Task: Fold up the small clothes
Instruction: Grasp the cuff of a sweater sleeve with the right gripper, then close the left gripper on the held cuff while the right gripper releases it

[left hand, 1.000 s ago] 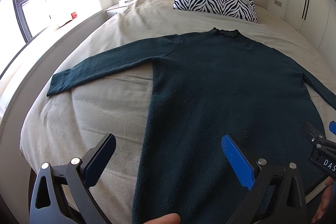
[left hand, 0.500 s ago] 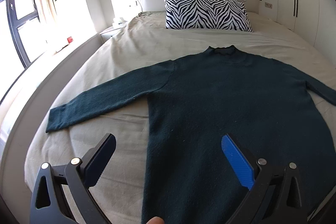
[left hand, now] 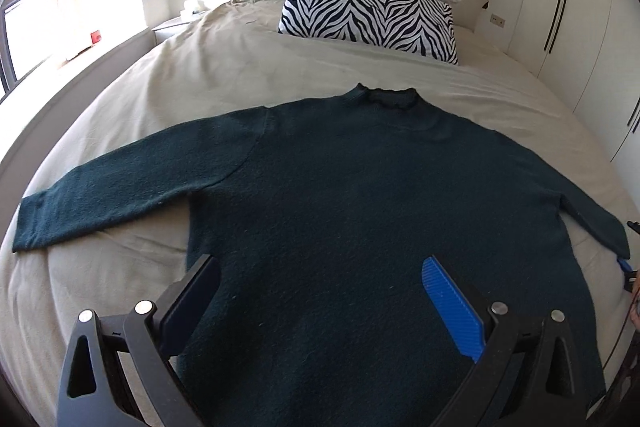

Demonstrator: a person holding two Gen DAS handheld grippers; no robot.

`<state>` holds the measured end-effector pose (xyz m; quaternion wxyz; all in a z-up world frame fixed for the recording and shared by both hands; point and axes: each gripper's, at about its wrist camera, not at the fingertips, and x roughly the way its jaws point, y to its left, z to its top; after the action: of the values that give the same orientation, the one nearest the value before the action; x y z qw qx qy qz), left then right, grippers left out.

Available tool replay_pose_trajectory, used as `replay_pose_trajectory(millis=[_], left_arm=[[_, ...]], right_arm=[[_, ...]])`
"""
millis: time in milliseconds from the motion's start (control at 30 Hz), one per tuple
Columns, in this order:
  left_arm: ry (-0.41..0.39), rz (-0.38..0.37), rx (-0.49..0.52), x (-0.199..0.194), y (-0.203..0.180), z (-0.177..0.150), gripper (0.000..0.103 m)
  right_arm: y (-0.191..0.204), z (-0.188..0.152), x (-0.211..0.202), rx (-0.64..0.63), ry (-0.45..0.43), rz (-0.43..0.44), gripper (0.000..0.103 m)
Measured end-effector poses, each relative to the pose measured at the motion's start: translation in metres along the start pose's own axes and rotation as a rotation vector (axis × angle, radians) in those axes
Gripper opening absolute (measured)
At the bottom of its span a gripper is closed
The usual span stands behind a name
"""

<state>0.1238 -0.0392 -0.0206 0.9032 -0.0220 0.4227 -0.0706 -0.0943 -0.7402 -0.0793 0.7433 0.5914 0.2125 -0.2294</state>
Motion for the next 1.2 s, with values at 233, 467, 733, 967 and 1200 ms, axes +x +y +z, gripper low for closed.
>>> replay_pose_trajectory(millis=[233,467,733,967,1200], left_arm=[[0.069,-0.204,-0.121,0.039,-0.005,0.030,0.095],[0.115,-0.363,-0.157,0.064,-0.016,0.047,0.088],[0.142,-0.538,-0.307,0.083,-0.010,0.056,0.088],[0.198,-0.685,-0.434,0.098,0.002,0.047,0.088],[0.297,-0.823,-0.535,0.121,-0.007,0.047,0.088]], right_arm=[[-0.014,0.034,0.047,-0.001,-0.005,-0.035,0.030],[0.078,0.010,0.072,-0.265,0.014,-0.096,0.009],[0.260,-0.201,0.119,-0.953,0.191,0.007,0.008],[0.282,-0.412,0.148,-1.460,0.252,-0.047,0.008],[0.257,-0.469,0.156,-1.663,0.179,-0.108,0.008]])
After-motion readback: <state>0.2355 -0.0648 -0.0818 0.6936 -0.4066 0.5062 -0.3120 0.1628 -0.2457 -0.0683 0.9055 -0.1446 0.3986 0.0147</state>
